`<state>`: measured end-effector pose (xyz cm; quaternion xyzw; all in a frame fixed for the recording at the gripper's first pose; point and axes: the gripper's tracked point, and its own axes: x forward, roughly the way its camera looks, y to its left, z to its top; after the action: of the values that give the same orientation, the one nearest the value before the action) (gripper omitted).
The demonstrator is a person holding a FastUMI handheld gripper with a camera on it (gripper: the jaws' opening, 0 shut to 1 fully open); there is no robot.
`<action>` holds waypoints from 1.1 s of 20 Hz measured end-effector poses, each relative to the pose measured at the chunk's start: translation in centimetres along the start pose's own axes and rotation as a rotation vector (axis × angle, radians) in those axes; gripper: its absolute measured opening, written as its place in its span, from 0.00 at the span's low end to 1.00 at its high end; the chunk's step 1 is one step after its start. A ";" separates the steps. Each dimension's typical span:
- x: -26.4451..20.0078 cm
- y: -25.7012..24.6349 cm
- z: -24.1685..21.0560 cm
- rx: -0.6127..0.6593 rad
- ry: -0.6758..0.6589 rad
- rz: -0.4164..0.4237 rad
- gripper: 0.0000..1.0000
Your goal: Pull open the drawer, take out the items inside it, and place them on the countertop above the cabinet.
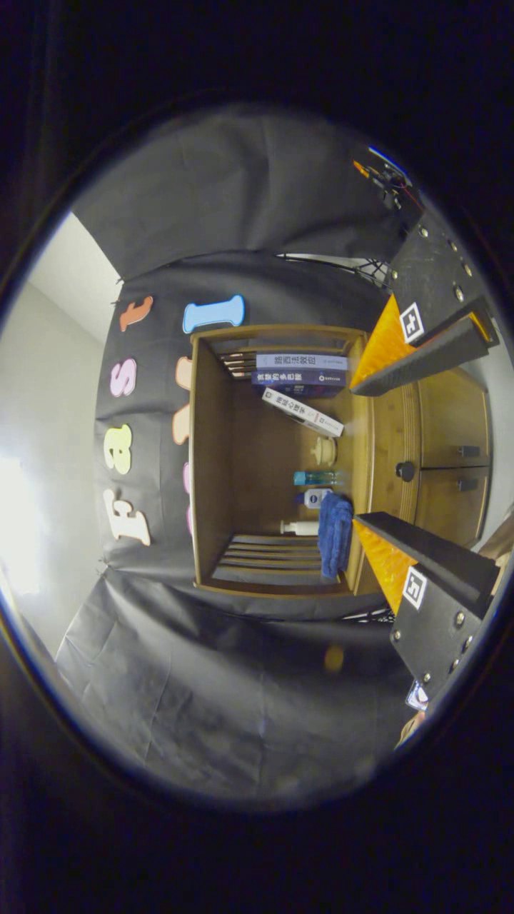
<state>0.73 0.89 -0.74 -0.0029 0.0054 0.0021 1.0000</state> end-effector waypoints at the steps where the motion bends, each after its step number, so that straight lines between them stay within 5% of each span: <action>1: 0.2 0.1 -0.3 -0.003 0.008 0.000 0.98; 11: 6.3 2.7 -5.2 -0.067 0.082 0.048 0.97; 22: 16.7 3.1 -17.6 -0.043 0.275 0.057 0.98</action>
<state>17.28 3.94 -18.50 -0.0246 0.1425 0.0302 0.9890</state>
